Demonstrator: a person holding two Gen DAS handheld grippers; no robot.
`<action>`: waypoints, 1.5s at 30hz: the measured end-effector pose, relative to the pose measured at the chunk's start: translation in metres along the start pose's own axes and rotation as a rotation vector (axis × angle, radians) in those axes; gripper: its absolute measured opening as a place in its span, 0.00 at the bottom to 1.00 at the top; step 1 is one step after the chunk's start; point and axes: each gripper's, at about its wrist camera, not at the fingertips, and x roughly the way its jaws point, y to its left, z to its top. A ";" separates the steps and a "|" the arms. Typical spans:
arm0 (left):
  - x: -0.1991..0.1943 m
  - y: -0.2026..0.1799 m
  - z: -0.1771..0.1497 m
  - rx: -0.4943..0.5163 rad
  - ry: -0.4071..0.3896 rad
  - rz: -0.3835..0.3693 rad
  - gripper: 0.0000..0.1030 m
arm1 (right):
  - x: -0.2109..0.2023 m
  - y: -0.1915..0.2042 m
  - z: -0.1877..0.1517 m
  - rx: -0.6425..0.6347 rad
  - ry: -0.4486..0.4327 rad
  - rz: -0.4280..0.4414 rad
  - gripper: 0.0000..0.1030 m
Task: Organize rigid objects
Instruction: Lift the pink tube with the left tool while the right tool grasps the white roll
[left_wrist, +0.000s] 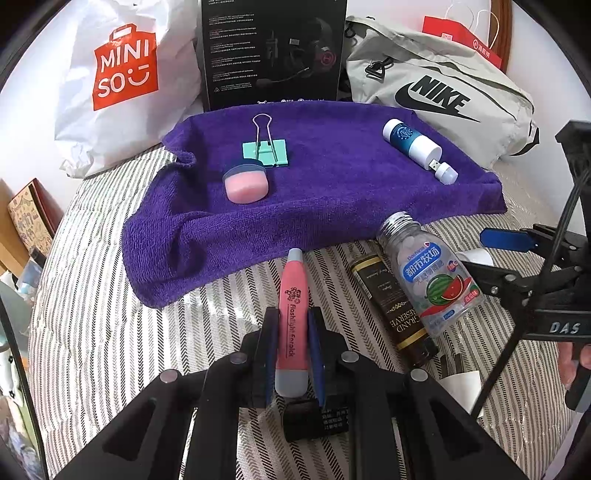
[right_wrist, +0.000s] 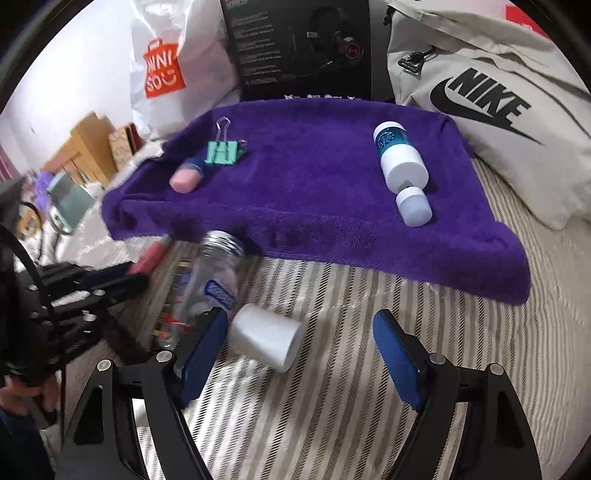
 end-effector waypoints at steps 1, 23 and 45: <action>0.000 0.001 0.001 -0.002 -0.001 -0.003 0.16 | 0.001 0.000 -0.001 -0.007 0.004 -0.012 0.76; 0.000 0.002 0.000 -0.013 -0.014 0.002 0.16 | -0.007 0.001 -0.017 -0.080 0.000 -0.053 0.33; -0.020 0.019 -0.008 -0.094 -0.008 -0.004 0.16 | -0.037 -0.026 -0.024 -0.053 0.000 -0.011 0.30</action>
